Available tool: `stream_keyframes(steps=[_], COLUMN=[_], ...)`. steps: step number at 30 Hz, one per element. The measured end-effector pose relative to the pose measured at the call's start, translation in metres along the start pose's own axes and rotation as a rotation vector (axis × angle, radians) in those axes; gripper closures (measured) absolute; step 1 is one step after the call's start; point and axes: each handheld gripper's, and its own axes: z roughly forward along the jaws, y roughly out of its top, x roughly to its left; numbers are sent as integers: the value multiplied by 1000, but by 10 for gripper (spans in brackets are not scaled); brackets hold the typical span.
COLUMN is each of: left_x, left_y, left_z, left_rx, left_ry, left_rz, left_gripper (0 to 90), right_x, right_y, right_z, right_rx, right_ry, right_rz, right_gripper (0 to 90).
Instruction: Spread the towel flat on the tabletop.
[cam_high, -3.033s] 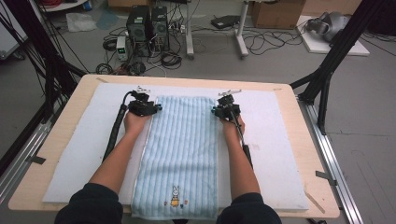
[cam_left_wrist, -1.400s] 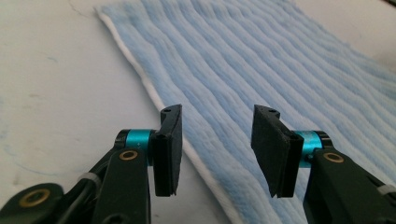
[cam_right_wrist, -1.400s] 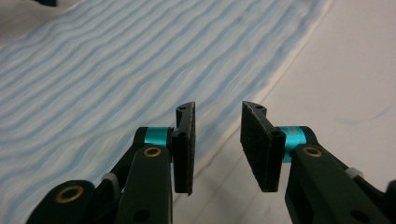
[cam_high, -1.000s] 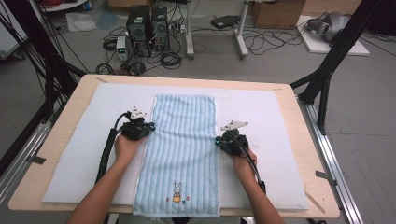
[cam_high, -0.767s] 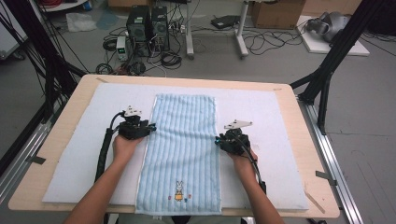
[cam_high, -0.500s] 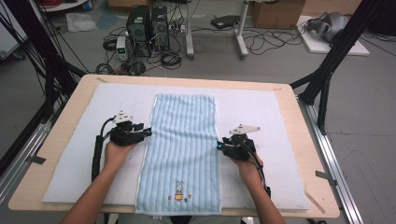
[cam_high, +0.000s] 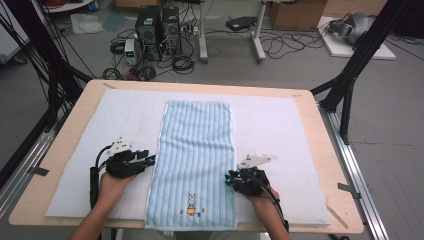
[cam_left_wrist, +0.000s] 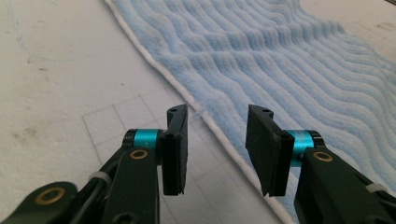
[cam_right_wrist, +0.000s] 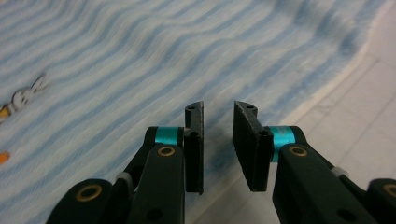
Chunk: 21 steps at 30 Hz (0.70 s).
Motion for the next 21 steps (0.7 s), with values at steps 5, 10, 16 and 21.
stream_keyframes(steps=[5, 10, 16, 21], left_x=[-6, -12, -26, -38], left_y=[-1, -2, -10, -13], left_z=[-4, -4, -8, -1], left_rx=[-2, 15, 53, 135], left_ry=[-21, -41, -72, -51], left_rz=[11, 8, 53, 171], left_gripper=[592, 583, 675, 813], right_x=[5, 1, -8, -7], right_y=[-4, -9, -9, -9], right_z=[-8, -15, -22, -16], right_rx=[61, 56, -65, -55], right_ry=[26, 62, 52, 54], right_rz=[-2, -17, 41, 38], right_gripper=[852, 742, 722, 739])
